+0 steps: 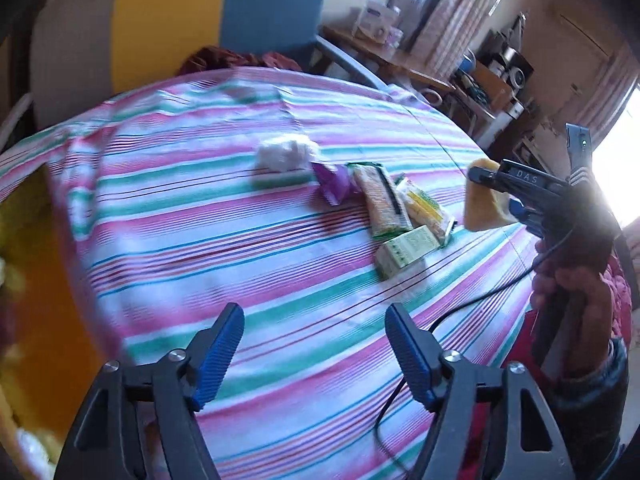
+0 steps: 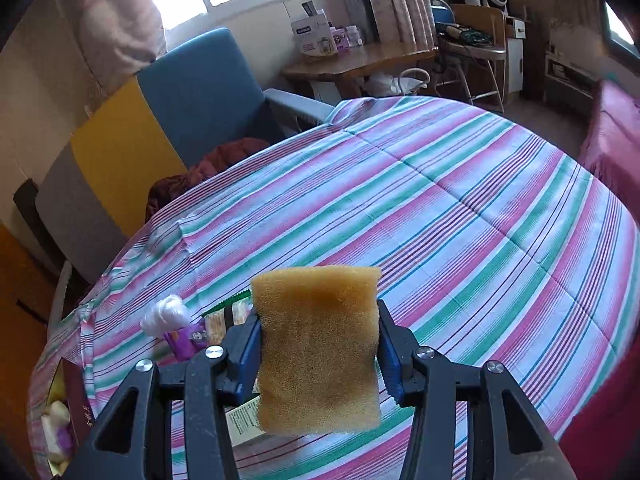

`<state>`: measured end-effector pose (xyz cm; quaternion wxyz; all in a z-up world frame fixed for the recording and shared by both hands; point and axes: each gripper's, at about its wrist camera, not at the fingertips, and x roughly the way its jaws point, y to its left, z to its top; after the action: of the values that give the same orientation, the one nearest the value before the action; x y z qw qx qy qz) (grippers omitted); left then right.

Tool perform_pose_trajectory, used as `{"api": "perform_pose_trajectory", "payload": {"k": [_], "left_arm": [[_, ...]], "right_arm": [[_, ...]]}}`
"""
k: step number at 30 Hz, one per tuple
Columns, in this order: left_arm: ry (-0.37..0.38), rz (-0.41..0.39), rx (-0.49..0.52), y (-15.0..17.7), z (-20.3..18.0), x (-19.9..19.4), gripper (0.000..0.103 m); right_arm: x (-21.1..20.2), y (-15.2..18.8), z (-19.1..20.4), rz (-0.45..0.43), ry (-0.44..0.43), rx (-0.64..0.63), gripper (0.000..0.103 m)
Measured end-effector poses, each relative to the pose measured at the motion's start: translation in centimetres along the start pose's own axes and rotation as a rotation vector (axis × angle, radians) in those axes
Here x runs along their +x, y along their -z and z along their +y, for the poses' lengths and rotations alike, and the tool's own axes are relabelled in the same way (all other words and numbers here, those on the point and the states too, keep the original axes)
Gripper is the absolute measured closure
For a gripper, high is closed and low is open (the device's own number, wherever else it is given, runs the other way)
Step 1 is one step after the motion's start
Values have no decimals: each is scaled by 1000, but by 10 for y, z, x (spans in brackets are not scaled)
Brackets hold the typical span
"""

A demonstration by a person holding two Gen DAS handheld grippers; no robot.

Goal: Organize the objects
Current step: 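Grasp the wrapped cracker bar with the left tool while the right tool holds the sponge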

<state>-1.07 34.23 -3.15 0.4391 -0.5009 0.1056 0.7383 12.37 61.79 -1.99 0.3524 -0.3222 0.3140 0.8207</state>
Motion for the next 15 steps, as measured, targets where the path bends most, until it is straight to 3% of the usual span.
{"api": "perform_pose_trajectory", "payload": {"k": [4,15], "left_arm": [[53,53,33,-22,-19,30,31],[63,117,75,-76,-60,95,36]], "right_arm": [[10,2,3,38,-10,-3,52],[15,3,-10,83,-62,64,52]]}}
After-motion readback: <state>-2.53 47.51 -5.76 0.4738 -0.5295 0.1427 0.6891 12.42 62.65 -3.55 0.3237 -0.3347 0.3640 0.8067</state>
